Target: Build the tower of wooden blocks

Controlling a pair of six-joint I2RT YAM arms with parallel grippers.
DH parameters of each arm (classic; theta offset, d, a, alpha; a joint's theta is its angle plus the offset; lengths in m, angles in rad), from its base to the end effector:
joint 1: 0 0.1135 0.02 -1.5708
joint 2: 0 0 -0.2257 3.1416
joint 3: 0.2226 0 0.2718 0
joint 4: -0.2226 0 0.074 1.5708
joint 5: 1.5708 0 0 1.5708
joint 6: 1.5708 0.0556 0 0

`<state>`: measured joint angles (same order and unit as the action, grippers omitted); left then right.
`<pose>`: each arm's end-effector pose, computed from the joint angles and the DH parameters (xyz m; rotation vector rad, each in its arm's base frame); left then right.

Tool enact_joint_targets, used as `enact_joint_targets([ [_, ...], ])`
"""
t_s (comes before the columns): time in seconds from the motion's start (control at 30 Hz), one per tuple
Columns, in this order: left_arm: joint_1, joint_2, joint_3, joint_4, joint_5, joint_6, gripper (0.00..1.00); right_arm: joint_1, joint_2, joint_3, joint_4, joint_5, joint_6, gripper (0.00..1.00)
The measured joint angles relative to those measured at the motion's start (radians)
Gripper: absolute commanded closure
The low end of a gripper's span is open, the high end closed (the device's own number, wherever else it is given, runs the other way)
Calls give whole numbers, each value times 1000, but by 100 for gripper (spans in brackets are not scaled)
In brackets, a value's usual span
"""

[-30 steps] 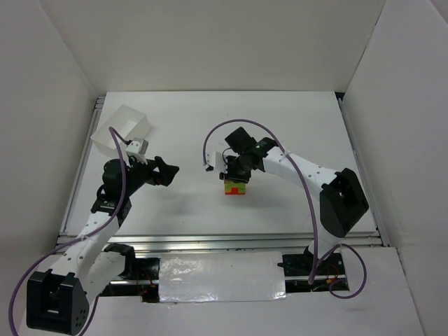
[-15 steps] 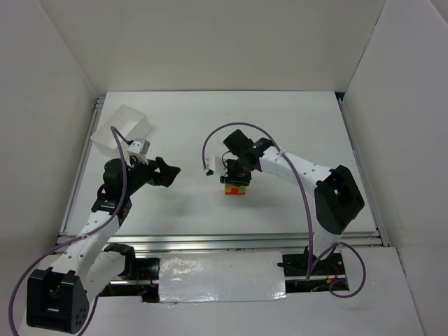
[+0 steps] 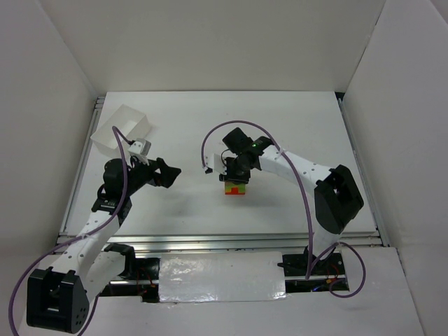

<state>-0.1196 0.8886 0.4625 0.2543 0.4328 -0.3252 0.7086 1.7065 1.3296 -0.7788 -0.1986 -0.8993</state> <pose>0.2618 -0.0550 0.2125 0.1424 1.7729 -0.6996 0.2745 0.2497 0.1778 -1.9854 1.8344 0.2138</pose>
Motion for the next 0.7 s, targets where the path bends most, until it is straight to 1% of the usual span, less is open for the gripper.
enact_joint_targets([
  [0.7,0,7,0,0,18,9,1,0,20,0,1,1,1,77],
])
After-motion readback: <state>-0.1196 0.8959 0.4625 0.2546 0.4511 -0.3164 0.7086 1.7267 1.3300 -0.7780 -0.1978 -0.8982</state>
